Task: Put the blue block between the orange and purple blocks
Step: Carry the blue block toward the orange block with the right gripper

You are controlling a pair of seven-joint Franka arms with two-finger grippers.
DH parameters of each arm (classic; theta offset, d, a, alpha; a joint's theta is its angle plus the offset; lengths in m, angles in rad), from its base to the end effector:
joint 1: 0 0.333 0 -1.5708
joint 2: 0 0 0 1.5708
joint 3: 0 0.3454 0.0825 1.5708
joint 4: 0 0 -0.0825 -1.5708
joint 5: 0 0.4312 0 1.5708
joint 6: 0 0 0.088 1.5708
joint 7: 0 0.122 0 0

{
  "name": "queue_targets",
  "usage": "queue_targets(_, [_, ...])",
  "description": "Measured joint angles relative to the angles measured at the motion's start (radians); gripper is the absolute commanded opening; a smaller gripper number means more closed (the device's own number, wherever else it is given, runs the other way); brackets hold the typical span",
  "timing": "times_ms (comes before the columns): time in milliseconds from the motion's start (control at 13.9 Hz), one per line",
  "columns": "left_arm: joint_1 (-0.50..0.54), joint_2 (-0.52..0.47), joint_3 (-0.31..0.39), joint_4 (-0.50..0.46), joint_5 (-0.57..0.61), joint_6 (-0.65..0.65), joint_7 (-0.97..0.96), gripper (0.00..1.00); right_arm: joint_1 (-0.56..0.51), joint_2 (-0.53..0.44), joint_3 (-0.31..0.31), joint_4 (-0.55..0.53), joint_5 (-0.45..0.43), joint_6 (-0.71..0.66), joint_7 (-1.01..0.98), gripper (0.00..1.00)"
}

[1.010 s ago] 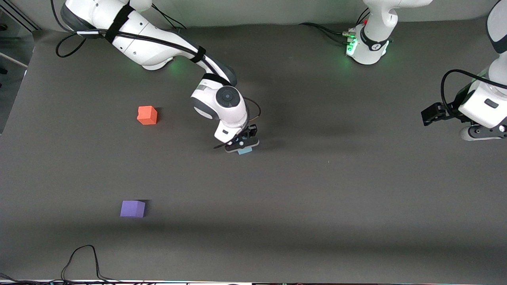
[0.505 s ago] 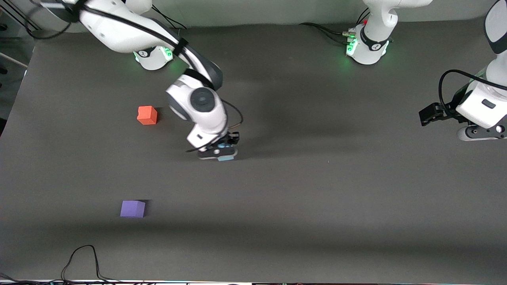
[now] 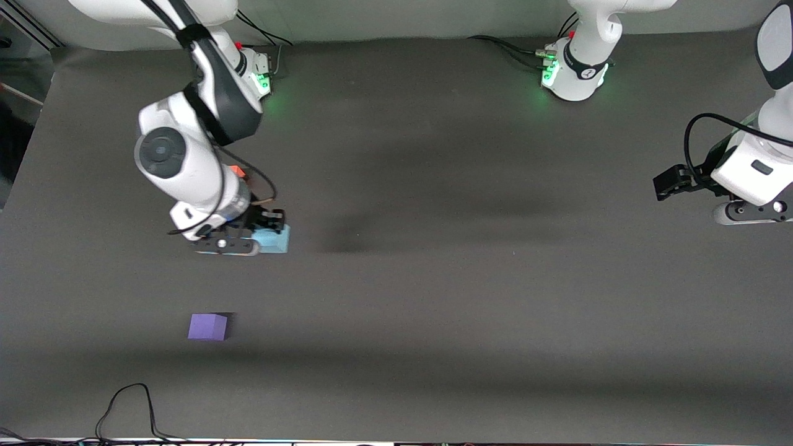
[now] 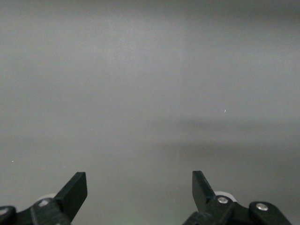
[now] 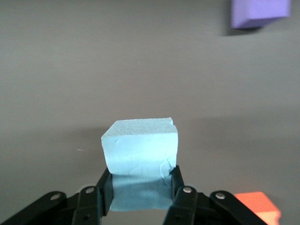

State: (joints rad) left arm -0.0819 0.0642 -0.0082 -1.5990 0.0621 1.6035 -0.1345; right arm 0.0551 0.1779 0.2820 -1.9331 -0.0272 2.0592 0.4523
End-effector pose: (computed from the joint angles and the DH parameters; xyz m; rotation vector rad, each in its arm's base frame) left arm 0.6202 -0.0485 0.5879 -3.0721 -0.0622 0.0806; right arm 0.6023 0.2036 0.3852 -3.1297 0.1645 0.0799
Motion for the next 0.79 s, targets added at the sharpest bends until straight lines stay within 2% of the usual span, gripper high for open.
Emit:
queue_targets(216, [0.000, 0.004, -0.001, 0.003, 0.000, 0.000, 0.000, 1.00, 0.001, -0.036, -0.097, -0.126, 0.003, 0.062, -0.095, 0.33])
queue_targets(505, [0.000, 0.008, -0.001, 0.003, 0.000, 0.000, 0.000, 1.00, 0.001, -0.032, -0.194, -0.273, 0.004, 0.228, -0.208, 0.34])
queue_targets(793, [-0.001, 0.018, -0.002, 0.009, -0.001, 0.000, 0.000, 1.00, 0.000, 0.015, -0.255, -0.307, 0.004, 0.297, -0.279, 0.34])
